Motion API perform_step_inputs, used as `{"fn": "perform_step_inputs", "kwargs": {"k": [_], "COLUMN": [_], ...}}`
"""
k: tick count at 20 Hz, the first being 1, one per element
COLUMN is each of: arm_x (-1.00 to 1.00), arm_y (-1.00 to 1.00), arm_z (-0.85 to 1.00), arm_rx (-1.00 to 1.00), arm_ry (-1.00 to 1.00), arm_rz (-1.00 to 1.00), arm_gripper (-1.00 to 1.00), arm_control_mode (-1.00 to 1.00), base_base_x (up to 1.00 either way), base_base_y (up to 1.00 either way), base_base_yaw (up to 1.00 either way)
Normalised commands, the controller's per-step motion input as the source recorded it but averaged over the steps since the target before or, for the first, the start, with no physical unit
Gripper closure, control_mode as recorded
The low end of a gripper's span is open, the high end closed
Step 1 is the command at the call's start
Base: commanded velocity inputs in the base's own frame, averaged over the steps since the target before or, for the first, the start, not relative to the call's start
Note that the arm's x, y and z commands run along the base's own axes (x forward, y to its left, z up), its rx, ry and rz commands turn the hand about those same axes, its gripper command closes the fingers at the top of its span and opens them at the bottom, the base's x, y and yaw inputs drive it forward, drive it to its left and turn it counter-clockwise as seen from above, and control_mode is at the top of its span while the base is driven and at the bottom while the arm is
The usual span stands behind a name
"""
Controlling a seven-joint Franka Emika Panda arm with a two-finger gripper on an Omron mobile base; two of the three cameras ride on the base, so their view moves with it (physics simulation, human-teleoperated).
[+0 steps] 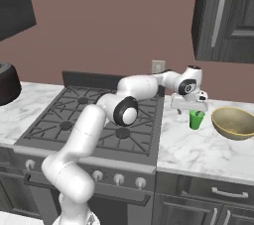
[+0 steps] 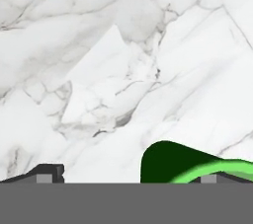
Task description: Pick the cup and bowl from the counter and place them on the counter next to the sink.
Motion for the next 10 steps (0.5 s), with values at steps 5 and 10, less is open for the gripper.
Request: {"fn": "perform_step_inputs", "kwargs": {"k": [5,10], "arm_x": [0.03,0.0], "arm_y": [0.0,0.0], "arm_z": [-0.18,0.0], "arm_rx": [0.0,0.0], "arm_ry": [0.01,0.0], "arm_rz": [0.0,0.0], "arm_gripper": [-1.0,1.0], "arm_control_mode": [-1.0,-1.0], "base_base_x": [0.0,0.0], "base_base_y": [0.0,0.0], "base_base_yaw": [0.0,0.0]}}
